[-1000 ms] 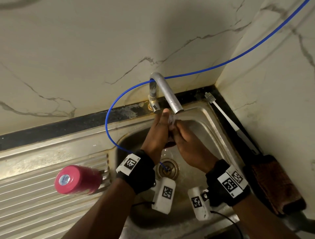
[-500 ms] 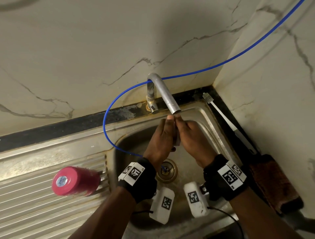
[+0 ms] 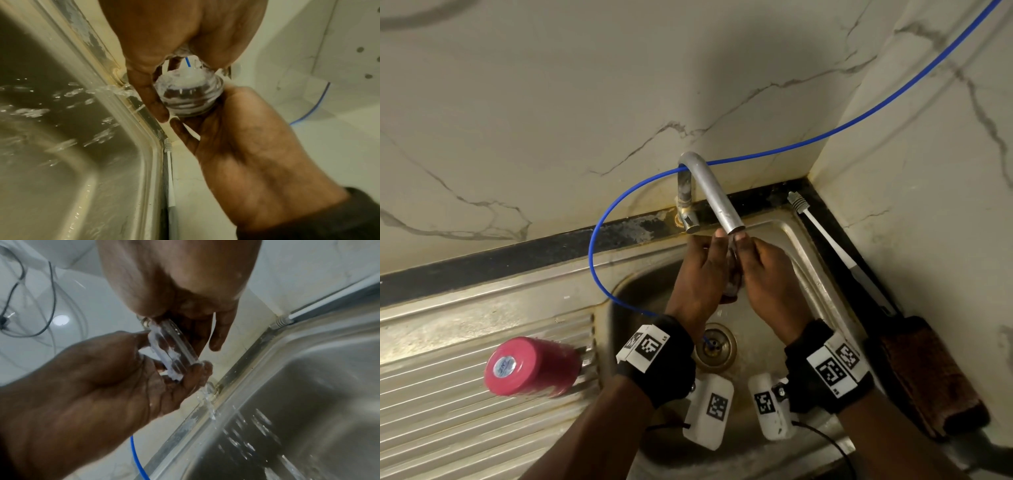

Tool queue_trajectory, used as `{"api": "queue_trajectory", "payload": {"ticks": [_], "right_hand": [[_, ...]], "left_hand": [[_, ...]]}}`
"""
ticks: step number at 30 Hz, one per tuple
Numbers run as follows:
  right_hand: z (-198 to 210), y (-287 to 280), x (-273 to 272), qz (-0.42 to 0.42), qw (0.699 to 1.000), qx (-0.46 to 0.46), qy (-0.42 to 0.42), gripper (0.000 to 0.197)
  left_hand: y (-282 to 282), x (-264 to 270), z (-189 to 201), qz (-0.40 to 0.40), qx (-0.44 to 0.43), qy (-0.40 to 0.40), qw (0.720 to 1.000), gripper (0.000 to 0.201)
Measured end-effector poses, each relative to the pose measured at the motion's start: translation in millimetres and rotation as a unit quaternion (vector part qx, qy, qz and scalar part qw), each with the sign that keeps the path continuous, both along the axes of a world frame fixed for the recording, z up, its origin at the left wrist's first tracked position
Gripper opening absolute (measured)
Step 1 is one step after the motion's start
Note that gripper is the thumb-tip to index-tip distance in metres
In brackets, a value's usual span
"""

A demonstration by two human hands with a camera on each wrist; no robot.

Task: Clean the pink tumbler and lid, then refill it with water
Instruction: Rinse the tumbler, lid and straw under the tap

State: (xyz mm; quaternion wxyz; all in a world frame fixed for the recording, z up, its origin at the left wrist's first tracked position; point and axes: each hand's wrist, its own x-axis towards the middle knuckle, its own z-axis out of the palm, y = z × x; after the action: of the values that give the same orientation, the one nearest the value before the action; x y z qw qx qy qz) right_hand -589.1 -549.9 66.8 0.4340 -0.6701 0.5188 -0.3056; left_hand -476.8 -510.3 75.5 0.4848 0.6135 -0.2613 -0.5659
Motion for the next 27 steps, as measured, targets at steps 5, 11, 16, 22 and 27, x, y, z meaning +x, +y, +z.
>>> {"api": "queue_trajectory", "payload": {"ticks": [5,11,16,22,27], "right_hand": [[-5,-6,-9,-0.011,0.990,0.105,-0.090,0.048],[-10,8,-4,0.027,0.994,0.067,-0.083,0.035],[-20,8,-3,-0.025,0.995,0.022,-0.090,0.034],[-17,1,-4,-0.084,0.990,0.062,-0.100,0.034],[-15,-5,3,-0.111,0.987,0.091,-0.073,0.036]], "left_hand": [[-2,7,-3,0.027,0.044,0.017,0.999,0.027],[-5,18,-7,0.051,0.051,0.103,0.992,0.051],[-4,18,-2,0.060,0.014,0.101,0.993,0.033],[9,18,0,-0.004,-0.055,0.111,0.992,0.026],[13,17,-1,-0.031,-0.075,0.092,0.992,0.029]]}}
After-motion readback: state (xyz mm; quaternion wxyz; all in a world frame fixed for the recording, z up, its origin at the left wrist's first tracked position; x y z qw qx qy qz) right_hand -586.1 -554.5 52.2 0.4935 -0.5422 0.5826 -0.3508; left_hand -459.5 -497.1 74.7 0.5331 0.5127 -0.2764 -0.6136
